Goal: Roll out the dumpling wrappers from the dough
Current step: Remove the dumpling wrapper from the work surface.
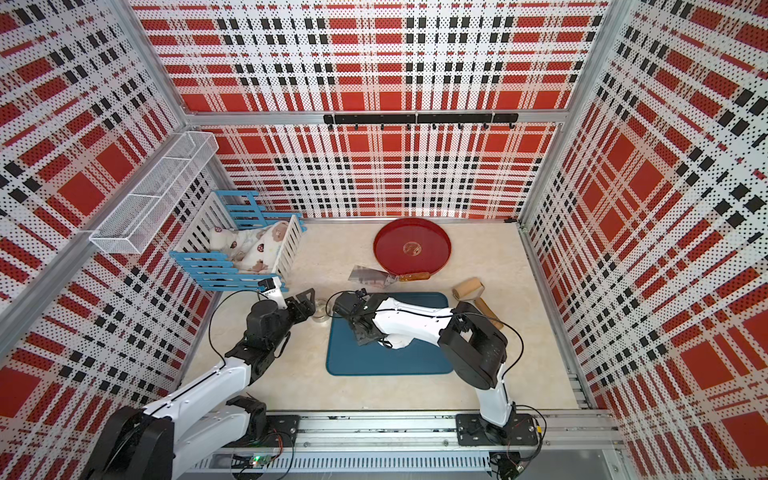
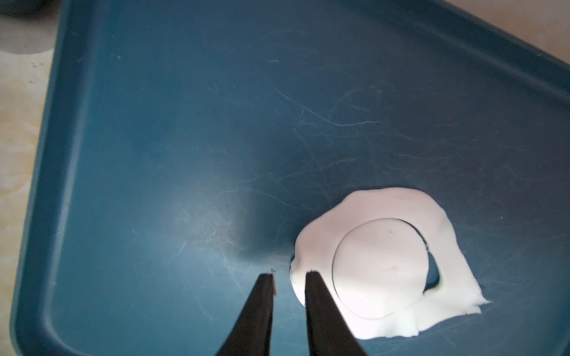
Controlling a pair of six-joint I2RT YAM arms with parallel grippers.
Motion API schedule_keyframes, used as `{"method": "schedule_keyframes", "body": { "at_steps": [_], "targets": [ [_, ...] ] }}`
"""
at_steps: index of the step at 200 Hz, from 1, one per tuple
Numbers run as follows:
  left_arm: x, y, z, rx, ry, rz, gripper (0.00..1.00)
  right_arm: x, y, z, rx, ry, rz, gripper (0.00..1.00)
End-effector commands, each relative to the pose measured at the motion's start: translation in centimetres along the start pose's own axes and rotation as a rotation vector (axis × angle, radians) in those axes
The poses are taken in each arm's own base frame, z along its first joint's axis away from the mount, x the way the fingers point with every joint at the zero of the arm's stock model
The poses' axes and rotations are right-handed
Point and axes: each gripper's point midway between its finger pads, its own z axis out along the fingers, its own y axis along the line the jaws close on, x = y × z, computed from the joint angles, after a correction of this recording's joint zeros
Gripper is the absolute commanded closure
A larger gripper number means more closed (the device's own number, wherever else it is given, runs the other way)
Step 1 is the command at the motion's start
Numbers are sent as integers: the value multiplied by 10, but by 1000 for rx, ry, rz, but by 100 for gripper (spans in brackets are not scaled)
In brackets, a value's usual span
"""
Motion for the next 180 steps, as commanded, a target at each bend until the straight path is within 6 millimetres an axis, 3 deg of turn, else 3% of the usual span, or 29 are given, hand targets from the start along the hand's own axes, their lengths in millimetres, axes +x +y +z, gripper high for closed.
{"method": "schedule_keyframes", "body": {
  "at_steps": [1, 180],
  "targets": [
    [-7, -2, 0, 10, -24, 13, 16, 11, -2, 11, 30, 35, -5, 75],
    [-6, -3, 1, 19, -20, 16, 16, 16, -8, 28, 66, 64, 5, 81]
  ]
}}
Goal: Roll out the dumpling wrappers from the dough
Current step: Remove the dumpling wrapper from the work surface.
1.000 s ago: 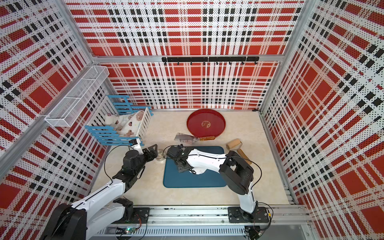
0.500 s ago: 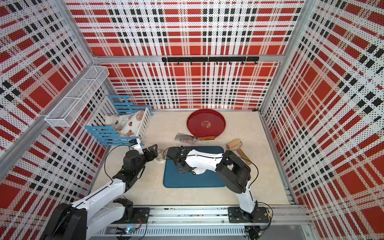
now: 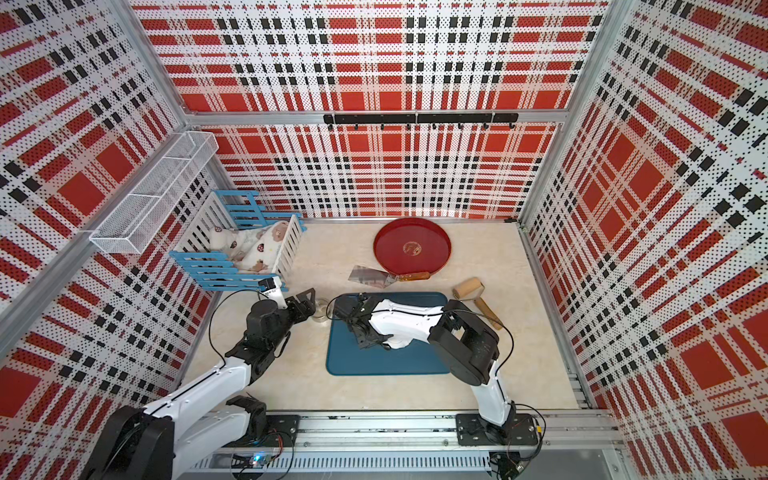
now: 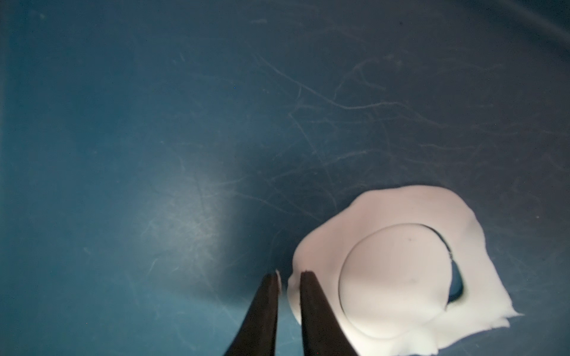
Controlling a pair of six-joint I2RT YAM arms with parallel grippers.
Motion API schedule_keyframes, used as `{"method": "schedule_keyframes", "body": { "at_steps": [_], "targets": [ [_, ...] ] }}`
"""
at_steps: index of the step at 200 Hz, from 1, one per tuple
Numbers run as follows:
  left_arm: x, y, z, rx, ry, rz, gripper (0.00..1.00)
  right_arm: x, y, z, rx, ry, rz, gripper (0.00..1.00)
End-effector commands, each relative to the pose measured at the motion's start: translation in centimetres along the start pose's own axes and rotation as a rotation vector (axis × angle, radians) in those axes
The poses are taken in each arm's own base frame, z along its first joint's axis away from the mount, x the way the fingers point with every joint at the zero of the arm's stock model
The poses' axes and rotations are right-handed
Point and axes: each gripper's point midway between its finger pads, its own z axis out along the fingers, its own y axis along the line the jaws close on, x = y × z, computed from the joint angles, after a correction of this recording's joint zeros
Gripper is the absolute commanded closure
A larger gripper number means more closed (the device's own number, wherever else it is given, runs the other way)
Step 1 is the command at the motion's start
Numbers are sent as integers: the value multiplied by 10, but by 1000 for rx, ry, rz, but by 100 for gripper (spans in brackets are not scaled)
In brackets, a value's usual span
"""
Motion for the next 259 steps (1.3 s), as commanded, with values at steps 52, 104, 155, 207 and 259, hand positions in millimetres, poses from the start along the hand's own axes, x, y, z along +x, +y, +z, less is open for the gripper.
{"method": "schedule_keyframes", "body": {
  "at_steps": [52, 104, 155, 207, 259],
  "targets": [
    [-5, -2, 1, 15, -20, 11, 16, 3, -10, 7, 49, 8, 4, 80],
    [-4, -3, 1, 21, -15, 12, 16, 3, -11, 9, 57, 10, 2, 80],
    [-5, -4, 1, 22, -16, 10, 16, 4, -11, 13, 58, 18, 0, 82],
    [-4, -4, 1, 24, -15, 12, 16, 4, -13, 12, 62, 15, 4, 86],
    [-4, -4, 1, 26, -16, 11, 16, 3, -15, 10, 69, 14, 6, 90]
  ]
}}
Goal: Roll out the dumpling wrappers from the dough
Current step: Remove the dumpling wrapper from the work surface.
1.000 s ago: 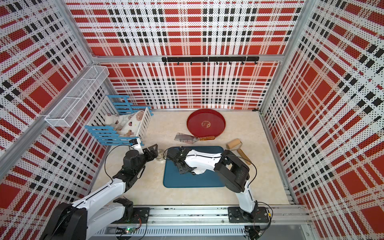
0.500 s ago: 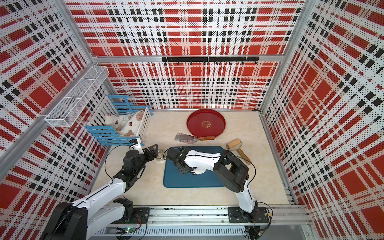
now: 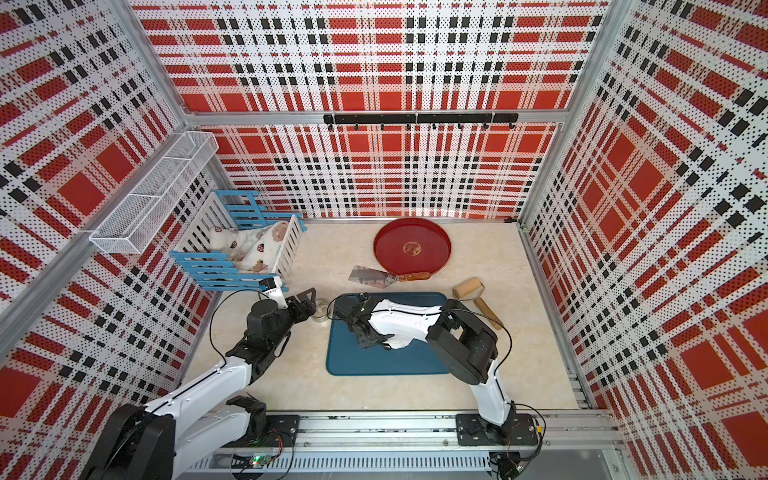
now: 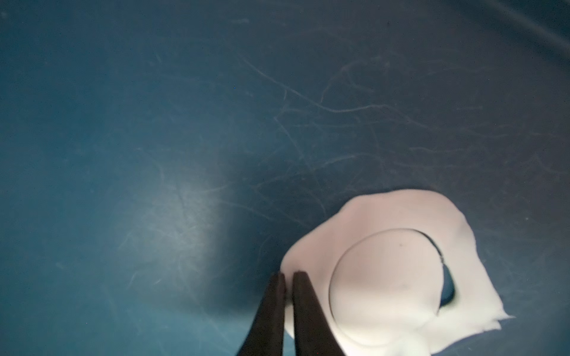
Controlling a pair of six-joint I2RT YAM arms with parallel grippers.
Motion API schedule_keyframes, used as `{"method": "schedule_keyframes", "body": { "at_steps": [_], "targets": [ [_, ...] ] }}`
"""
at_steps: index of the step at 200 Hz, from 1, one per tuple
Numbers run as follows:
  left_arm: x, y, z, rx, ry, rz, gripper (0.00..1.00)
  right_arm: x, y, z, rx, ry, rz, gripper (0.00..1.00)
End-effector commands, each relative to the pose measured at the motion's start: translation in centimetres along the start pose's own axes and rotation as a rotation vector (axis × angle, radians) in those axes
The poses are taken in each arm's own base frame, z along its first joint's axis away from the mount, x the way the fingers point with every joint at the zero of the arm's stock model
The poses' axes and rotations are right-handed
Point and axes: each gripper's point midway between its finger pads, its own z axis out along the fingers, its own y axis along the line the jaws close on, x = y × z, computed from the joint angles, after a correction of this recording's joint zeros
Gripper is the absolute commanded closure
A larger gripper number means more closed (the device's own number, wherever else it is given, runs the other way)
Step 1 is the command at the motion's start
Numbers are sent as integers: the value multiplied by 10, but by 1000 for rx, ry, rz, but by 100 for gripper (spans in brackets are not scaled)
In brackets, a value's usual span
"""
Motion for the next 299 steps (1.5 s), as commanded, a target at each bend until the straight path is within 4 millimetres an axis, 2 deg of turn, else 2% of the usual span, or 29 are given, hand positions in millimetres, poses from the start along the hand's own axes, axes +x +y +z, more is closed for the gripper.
{"method": "schedule_keyframes", "body": {
  "at_steps": [1, 187, 299],
  "targets": [
    [-4, -2, 0, 15, -16, 12, 16, 4, -8, 6, 38, 15, 3, 90],
    [-4, -3, 1, 18, -15, 12, 16, -12, -10, -25, 3, -51, 24, 91],
    [-4, -2, 0, 18, -16, 12, 16, -14, -17, -41, 0, -78, 39, 91]
  ]
}}
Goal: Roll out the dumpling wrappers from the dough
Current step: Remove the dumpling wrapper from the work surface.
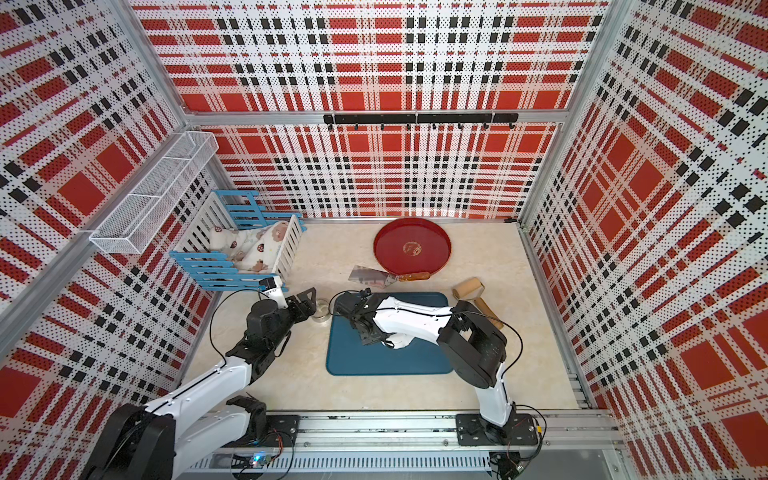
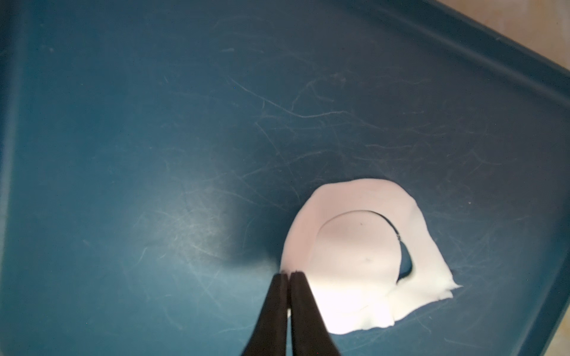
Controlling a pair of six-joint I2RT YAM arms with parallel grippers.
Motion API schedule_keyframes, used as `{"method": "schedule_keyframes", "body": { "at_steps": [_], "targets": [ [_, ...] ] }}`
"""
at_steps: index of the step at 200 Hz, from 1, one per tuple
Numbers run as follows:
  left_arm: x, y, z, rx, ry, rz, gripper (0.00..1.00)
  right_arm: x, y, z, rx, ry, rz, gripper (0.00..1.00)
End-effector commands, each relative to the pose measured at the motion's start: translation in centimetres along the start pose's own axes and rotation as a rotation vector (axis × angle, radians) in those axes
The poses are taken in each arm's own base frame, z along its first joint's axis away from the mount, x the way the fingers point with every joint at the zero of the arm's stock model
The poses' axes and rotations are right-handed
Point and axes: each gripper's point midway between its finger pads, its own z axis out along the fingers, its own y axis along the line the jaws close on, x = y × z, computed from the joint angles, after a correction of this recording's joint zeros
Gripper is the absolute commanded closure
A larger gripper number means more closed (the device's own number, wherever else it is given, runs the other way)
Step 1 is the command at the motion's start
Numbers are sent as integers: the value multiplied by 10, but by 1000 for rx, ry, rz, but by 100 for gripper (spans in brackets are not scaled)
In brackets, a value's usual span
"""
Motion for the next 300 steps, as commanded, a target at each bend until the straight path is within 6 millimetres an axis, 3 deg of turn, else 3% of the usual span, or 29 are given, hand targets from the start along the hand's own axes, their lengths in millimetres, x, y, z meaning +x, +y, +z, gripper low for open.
{"method": "schedule_keyframes", "body": {
  "at_steps": [1, 152, 300],
  "targets": [
    [-3, -1, 0, 12, -13, 13, 16, -8, -6, -17, -5, -44, 27, 91],
    [-3, -1, 0, 12, -15, 11, 16, -6, -21, -32, 11, -65, 53, 91],
    [-3, 0, 0, 7, -17, 13, 16, 7, -62, -45, 59, -83, 116, 91]
  ]
}}
